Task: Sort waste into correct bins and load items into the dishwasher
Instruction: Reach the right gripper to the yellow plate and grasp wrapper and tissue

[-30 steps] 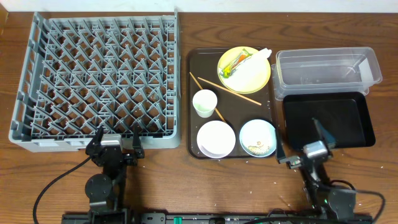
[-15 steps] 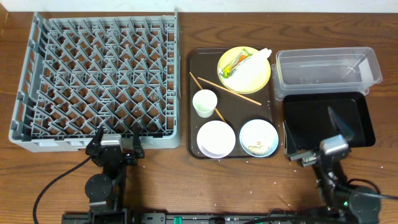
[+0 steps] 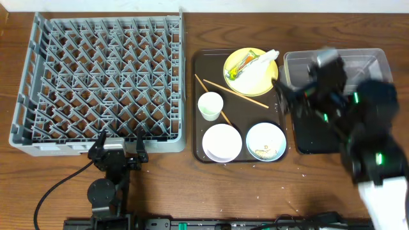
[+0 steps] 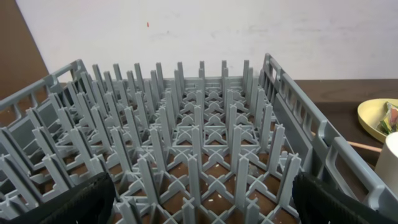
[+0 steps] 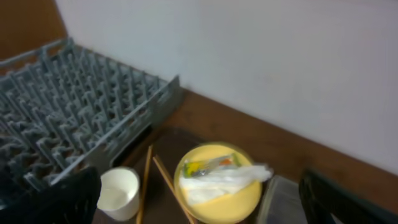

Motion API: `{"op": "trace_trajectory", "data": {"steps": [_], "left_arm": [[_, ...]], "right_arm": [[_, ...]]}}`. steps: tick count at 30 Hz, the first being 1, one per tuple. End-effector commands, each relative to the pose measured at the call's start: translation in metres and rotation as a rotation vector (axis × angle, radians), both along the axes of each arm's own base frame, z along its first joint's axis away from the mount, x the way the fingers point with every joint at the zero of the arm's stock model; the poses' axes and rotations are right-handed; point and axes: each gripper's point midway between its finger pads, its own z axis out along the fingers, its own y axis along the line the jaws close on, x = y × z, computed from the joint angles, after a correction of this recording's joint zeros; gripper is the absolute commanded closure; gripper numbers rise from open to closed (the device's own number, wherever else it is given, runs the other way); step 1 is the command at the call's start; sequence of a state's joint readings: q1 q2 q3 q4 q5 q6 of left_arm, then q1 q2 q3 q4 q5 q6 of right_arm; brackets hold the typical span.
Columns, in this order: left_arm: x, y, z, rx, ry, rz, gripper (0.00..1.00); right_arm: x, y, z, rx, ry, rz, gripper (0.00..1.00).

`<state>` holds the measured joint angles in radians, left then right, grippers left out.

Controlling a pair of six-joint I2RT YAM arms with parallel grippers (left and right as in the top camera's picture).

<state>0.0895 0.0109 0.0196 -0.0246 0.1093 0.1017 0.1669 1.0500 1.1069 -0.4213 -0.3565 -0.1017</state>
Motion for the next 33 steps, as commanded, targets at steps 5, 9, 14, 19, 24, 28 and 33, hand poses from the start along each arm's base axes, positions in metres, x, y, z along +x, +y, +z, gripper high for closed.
{"op": "trace_trajectory", "data": {"steps": [5,9,14,19,24,28,33], "left_arm": [[-0.001,-0.003,-0.015,-0.017,0.043,-0.014,0.08],[-0.001,-0.003,-0.014,-0.017,0.042,-0.014,0.08],[-0.001,-0.003,-0.015,-0.017,0.043,-0.014,0.08],[-0.001,-0.003,-0.015,-0.018,0.043,-0.014,0.08],[-0.001,-0.003,-0.015,-0.017,0.043,-0.014,0.08],[-0.001,-0.003,-0.015,-0.017,0.043,-0.014,0.08],[-0.001,-0.003,-0.015,-0.017,0.043,-0.014,0.08]], "right_arm": [[0.055,0.024,-0.015,0.045,0.326,0.042,0.01],[0.077,0.041,-0.035,0.027,0.445,0.075,0.01],[0.105,0.058,-0.064,0.037,0.471,0.114,0.01],[0.127,0.073,-0.096,0.08,0.521,0.123,0.02],[0.151,0.064,-0.153,0.177,0.718,-0.215,0.16],[0.16,0.056,-0.198,0.213,0.797,-0.52,0.14],[0.163,0.048,-0.235,0.191,0.794,-0.738,0.08]]}}
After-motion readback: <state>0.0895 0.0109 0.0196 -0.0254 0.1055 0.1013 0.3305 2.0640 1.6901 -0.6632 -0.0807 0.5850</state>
